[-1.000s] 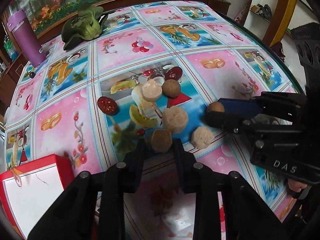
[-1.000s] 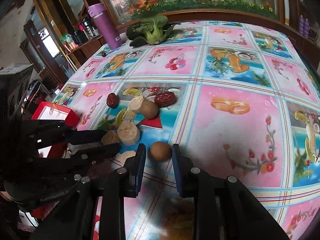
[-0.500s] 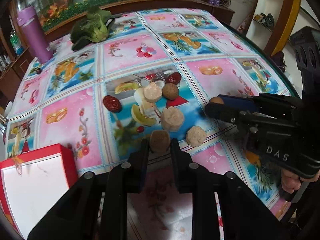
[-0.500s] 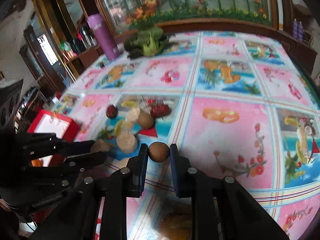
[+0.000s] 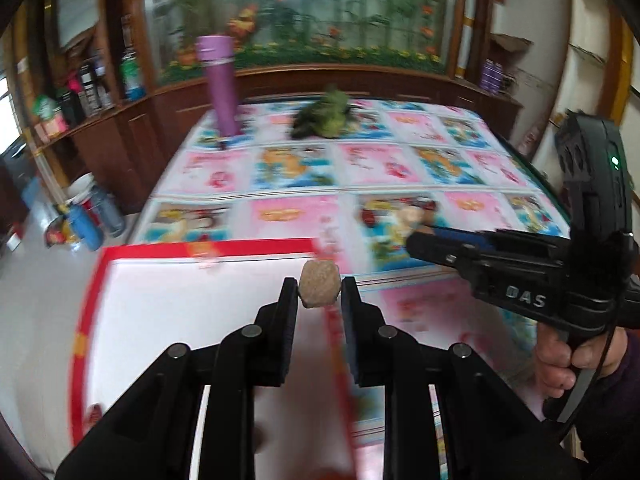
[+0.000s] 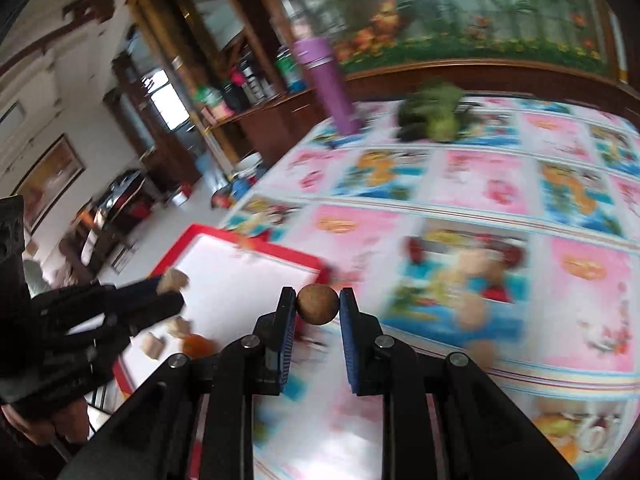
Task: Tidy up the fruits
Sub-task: 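Carry the cake and brown fruit over the tray and open both tools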
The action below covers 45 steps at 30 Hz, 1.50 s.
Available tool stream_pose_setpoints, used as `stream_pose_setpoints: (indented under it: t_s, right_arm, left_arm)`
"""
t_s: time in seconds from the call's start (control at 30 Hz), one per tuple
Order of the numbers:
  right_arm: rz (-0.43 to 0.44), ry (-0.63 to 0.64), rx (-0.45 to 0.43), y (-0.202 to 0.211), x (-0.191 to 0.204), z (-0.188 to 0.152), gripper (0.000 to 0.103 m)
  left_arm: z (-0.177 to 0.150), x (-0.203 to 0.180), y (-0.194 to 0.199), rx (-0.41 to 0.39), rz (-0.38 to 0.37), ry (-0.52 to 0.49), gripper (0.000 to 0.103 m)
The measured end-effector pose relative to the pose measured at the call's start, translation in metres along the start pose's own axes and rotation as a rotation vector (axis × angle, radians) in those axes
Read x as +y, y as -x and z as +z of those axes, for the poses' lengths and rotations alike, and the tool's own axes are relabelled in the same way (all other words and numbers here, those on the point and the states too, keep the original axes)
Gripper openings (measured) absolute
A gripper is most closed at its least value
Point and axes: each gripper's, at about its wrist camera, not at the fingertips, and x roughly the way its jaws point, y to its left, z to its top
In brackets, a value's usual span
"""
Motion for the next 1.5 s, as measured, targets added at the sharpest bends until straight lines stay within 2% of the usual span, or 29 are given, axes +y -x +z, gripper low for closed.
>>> stream_pose_setpoints:
  t_s: [0.2, 0.37, 0.53, 0.83, 1.03, 1.2, 1.23, 1.3, 1.33, 1.5]
  right_arm:
    - [0.021, 0.057, 0.098, -0.061, 0.060, 0.014, 0.020]
    - [0.014, 0.109, 0.199, -0.109, 0.096, 0.016, 0.020]
    - [0.000, 0.120, 0.254, -0.136, 0.112, 0.014, 0.020]
    - [-0.058, 0.128, 0.284, -0.151, 0.118, 0.012, 0.020]
    - [-0.056, 0.106, 0.315, -0.156, 0.117, 0.009, 0.021]
    - [-0.047, 0.088, 0.314, -0.147, 0.113, 0.009, 0.030]
    - [-0.039, 0.087, 0.302, -0.141, 0.112, 0.009, 0.031]
    - [-0.044, 0.098, 0.283, -0.132, 0.112, 0.010, 0.032]
    - [-0.047, 0.104, 0.272, -0.128, 0.111, 0.010, 0.033]
    - [-0.085, 0.143, 0.209, -0.099, 0.108, 0.010, 0.033]
  left_arm:
    - [-0.019, 0.095, 0.001, 0.042, 0.174, 0.100, 0.024]
    - [-0.034, 0.133, -0.019, 0.106, 0.219, 0.138, 0.024]
    - [-0.042, 0.142, -0.036, 0.139, 0.214, 0.158, 0.024]
    - [-0.046, 0.153, -0.047, 0.166, 0.227, 0.171, 0.024]
    - [-0.052, 0.156, -0.055, 0.198, 0.265, 0.181, 0.024]
    - [-0.055, 0.159, -0.057, 0.229, 0.287, 0.203, 0.025]
    - [-0.055, 0.158, -0.055, 0.224, 0.287, 0.204, 0.029]
    - [-0.054, 0.154, -0.049, 0.207, 0.305, 0.199, 0.044]
    - [-0.053, 0.151, -0.045, 0.197, 0.316, 0.198, 0.057]
    - [-0.046, 0.130, -0.022, 0.119, 0.335, 0.173, 0.065]
